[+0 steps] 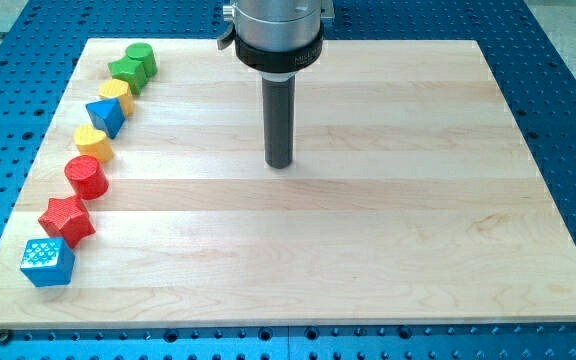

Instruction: Separate the green blocks

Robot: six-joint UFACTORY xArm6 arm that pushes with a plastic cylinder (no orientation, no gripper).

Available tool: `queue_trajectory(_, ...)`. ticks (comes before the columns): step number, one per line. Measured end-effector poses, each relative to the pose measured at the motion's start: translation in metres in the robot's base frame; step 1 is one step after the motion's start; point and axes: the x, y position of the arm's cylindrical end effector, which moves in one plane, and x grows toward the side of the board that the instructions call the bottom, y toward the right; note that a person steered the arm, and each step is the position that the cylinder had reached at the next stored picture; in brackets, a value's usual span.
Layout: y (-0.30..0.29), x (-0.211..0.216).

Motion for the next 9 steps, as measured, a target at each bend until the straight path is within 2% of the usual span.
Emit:
queue_trajectory(3, 0.002, 0.006)
queue_trajectory(4, -0.02, -0.011)
queue_trajectory(5, -0.07, -0.033)
queue_trajectory(6, -0.064, -0.108)
queue_trajectory(7, -0.105, -0.184)
queue_trajectory(8, -0.187, -0.228)
queue_trajectory(9, -0.246, -0.225)
